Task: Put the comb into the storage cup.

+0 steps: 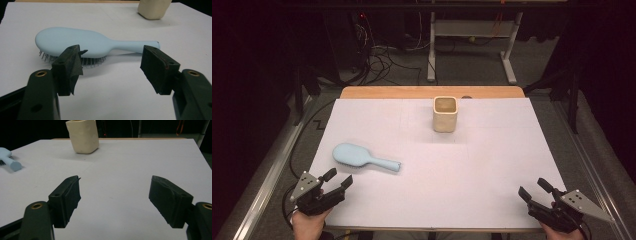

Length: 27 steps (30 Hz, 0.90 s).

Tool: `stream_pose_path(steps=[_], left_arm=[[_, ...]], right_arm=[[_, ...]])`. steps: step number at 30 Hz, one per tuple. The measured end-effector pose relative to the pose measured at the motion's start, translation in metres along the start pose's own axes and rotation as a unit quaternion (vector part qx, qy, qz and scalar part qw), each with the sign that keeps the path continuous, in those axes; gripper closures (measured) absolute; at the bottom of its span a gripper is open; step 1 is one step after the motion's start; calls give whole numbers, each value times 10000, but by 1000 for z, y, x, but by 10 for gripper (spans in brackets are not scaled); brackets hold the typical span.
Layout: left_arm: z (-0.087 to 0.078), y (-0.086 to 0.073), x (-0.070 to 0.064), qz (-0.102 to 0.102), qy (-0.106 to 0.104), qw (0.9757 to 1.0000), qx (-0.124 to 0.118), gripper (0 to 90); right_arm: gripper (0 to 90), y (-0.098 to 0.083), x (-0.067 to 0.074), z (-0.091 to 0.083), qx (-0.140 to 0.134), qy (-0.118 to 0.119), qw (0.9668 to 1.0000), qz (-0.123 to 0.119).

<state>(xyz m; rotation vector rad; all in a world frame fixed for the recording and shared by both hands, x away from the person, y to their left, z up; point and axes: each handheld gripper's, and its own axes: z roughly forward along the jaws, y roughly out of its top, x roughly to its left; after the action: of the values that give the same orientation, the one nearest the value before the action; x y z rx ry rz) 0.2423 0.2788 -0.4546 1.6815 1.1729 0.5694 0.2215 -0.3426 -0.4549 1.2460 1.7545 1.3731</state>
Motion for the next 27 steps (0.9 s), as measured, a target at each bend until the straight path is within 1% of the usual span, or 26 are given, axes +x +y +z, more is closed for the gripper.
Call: stream_pose_path(steps=[5,10,14,23,24,27], left_arm=[[1,1,-1,6,-25,10000,-6,348],[0,2,-1,-21,-24,10000,-59,352],[0,2,-1,-50,-33,9999,-129,356],[2,4,-2,-67,-80,9999,-131,358],[3,5,-2,-104,-77,9999,-107,358],[5,6,-3,-119,-93,9998,-102,358]], right_arm=[[259,0,-1,0,5,10,10000,-7],[258,0,-1,0,-21,37,10000,24],[258,0,0,0,-11,56,10000,-3],[258,0,0,1,-38,90,10000,12],[259,1,0,1,-42,90,10000,5],[267,1,0,1,-65,120,9999,-16]])
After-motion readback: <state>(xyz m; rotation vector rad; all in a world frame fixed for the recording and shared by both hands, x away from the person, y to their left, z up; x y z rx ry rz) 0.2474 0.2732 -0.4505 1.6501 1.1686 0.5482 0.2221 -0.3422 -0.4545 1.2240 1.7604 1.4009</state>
